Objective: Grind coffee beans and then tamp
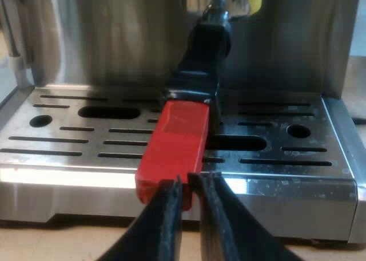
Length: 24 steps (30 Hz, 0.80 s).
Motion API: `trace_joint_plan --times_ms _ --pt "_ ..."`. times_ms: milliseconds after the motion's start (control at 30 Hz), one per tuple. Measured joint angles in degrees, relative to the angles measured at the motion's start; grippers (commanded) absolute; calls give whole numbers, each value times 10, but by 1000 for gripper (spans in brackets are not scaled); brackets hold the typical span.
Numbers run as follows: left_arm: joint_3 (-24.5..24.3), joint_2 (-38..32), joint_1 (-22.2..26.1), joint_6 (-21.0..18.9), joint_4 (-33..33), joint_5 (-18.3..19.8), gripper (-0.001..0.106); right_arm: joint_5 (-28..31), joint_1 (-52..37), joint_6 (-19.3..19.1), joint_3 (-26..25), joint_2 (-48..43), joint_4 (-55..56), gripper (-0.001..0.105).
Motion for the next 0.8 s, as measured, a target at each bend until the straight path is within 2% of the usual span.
trace_joint_plan --times_ms 333,600,800 --pt "0 0 0 0 0 0 74 -4 -6 -18 0 0 -7 12" --pt "0 0 0 0 2 0 74 22 -6 -25 0 0 -7 12" --pt "0 0 0 0 4 0 74 66 -6 -35 3 1 -2 12"
